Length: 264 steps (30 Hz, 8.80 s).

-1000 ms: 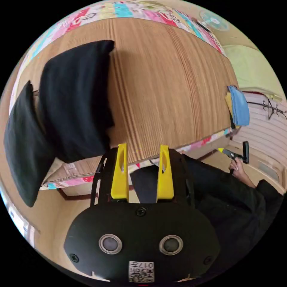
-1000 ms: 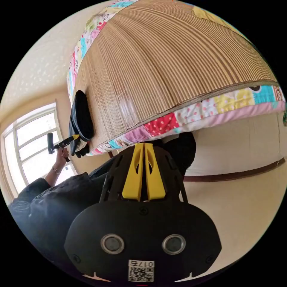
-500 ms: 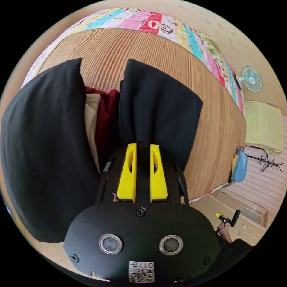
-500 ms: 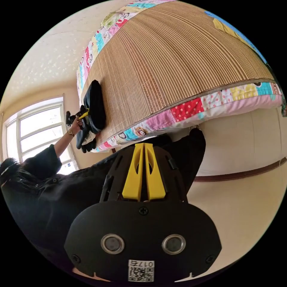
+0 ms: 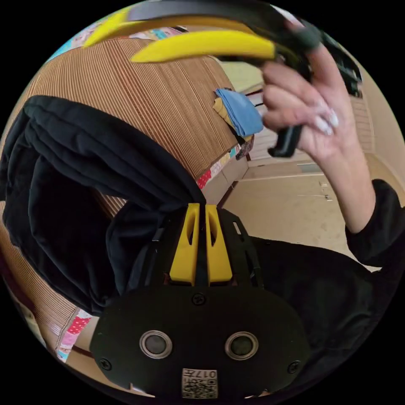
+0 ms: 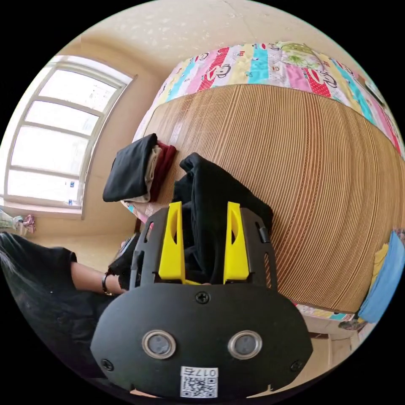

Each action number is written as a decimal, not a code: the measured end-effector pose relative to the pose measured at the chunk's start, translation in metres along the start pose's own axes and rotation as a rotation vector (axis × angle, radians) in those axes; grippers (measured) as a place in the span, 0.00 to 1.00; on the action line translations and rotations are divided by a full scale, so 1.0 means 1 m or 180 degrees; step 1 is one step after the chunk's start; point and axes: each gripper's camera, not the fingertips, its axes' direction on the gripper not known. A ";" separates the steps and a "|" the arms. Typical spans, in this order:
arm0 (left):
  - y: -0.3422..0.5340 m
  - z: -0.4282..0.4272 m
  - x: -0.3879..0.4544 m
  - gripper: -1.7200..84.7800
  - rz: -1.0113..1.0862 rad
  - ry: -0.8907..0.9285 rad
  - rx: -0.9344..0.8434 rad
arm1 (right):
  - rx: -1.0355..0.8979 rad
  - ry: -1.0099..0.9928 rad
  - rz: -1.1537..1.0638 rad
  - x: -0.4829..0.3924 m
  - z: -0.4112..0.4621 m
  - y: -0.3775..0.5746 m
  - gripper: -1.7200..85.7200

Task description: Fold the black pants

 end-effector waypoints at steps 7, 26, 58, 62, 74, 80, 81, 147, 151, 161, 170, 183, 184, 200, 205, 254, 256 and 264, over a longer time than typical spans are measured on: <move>0.066 -0.031 -0.013 0.09 -0.0033 0.0129 -0.0079 | -0.0325 -0.0808 0.1247 0.082 0.080 -0.003 0.11; 0.091 -0.208 -0.028 0.09 0.0207 0.1939 0.1907 | 0.1714 -0.4644 0.0371 0.104 -0.132 0.215 0.08; -0.024 -0.191 -0.118 0.16 -0.1129 -0.0478 0.0412 | 0.0241 -0.0687 0.1679 0.260 -0.032 0.049 0.14; -0.025 -0.121 -0.146 0.16 -0.1338 -0.0323 0.0020 | -0.0046 -0.0615 0.1916 0.272 0.022 0.074 0.15; -0.053 -0.011 -0.195 0.09 -0.1651 -0.0896 -0.0670 | -0.0629 0.0578 0.1347 0.291 0.126 0.067 0.11; -0.006 0.016 -0.161 0.05 -0.1595 -0.0213 -0.0687 | -0.0953 0.0348 0.0958 0.270 0.145 0.166 0.06; -0.002 0.021 -0.158 0.05 -0.1621 -0.0238 -0.0756 | -0.1105 0.0328 0.1079 0.275 0.153 0.195 0.05; 0.130 -0.057 -0.279 0.08 -0.2179 0.1057 0.1134 | 0.0837 -0.0053 -0.0192 0.211 0.137 -0.101 0.09; 0.114 -0.063 -0.292 0.08 -0.1847 0.1130 0.0773 | 0.0424 -0.0201 0.0222 0.243 0.180 0.011 0.11; 0.111 -0.083 -0.290 0.07 -0.1165 0.2131 0.0862 | 0.1130 -0.2738 0.2012 0.359 0.252 0.079 0.15; 0.113 -0.111 -0.278 0.06 -0.0537 0.2885 0.1065 | 0.1505 -0.1940 0.1027 0.323 0.090 0.078 0.06; 0.127 -0.042 -0.305 0.13 -0.1489 0.2061 0.0501 | 0.0914 -0.2275 0.1260 0.353 0.213 0.164 0.11; 0.125 -0.046 -0.298 0.15 -0.1413 0.1969 0.0490 | 0.0961 -0.2435 0.1206 0.350 0.211 0.175 0.11; 0.047 -0.067 -0.240 0.07 -0.0554 0.1413 0.0295 | -0.0203 -0.2766 0.0198 0.245 0.198 0.238 0.08; 0.086 -0.065 -0.273 0.06 -0.0882 0.2431 0.0809 | -0.0365 -0.2584 0.0175 0.243 0.178 0.260 0.11; -0.007 -0.308 0.083 0.08 0.0969 0.0368 0.1967 | 0.1790 -0.1884 -0.1655 0.124 -0.293 0.200 0.06; -0.032 -0.303 0.064 0.08 0.0739 0.0219 0.1908 | 0.1616 -0.1594 -0.1451 0.135 -0.276 0.158 0.07; -0.074 -0.225 -0.030 0.08 0.0267 -0.0269 0.1514 | 0.1189 -0.0437 -0.1047 0.135 -0.139 0.145 0.08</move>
